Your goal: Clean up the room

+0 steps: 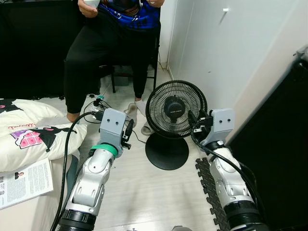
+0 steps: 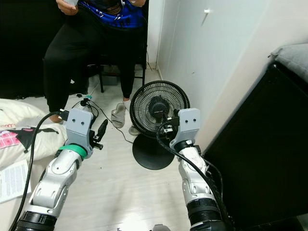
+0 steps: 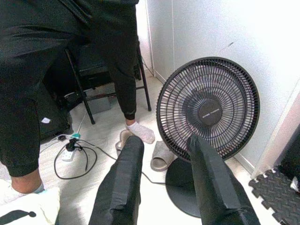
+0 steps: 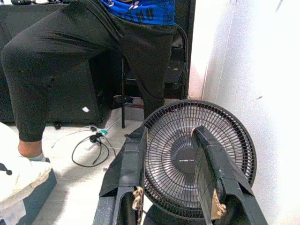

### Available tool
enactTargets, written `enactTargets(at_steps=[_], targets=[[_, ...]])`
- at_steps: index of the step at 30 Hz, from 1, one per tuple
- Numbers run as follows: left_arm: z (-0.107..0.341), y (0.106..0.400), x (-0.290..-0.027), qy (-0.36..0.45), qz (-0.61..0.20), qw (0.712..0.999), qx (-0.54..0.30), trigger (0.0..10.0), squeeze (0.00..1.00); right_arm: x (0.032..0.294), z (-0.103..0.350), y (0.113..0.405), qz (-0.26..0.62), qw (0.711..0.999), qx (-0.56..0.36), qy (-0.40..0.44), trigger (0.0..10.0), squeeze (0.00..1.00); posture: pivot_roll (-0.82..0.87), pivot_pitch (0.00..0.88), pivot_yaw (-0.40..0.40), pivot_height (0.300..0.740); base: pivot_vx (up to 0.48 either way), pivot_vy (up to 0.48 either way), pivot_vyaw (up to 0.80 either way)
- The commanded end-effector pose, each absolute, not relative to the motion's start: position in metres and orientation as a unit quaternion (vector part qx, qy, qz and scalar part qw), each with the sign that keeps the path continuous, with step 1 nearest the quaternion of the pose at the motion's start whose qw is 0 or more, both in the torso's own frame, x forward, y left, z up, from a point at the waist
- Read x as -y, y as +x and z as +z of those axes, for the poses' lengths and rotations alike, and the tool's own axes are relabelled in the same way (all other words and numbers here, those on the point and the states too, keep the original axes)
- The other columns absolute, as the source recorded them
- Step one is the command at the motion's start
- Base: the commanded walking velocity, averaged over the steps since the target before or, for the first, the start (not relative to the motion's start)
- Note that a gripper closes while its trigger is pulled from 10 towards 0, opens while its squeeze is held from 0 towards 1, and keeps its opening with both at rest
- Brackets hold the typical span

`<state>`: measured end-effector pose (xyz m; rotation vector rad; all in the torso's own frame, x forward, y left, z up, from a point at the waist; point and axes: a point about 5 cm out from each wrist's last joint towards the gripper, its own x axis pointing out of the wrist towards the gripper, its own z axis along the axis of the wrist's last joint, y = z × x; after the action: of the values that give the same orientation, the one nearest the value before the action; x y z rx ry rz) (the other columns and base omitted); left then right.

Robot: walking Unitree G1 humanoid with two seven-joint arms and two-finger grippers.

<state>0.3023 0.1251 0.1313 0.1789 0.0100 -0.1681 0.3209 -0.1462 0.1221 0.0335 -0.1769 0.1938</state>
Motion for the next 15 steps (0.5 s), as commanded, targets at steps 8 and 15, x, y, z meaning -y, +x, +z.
enactTargets(at_steps=[8,15], targets=[[0.1328,0.3028,-0.1219,0.083,-0.089,0.993,-0.001,10.0,0.00,0.1388,0.1175,0.3184,0.108,0.991,0.079,0.023,10.0,0.00,-0.08,0.000,0.017,0.740,0.000,0.000,0.00],[0.1320,0.3030,-0.1206,0.081,-0.093,0.992,-0.002,10.0,0.00,0.1389,0.1171,0.3177,0.110,0.990,0.080,0.026,10.0,0.00,-0.08,0.000,0.018,0.740,0.000,0.000,0.00]])
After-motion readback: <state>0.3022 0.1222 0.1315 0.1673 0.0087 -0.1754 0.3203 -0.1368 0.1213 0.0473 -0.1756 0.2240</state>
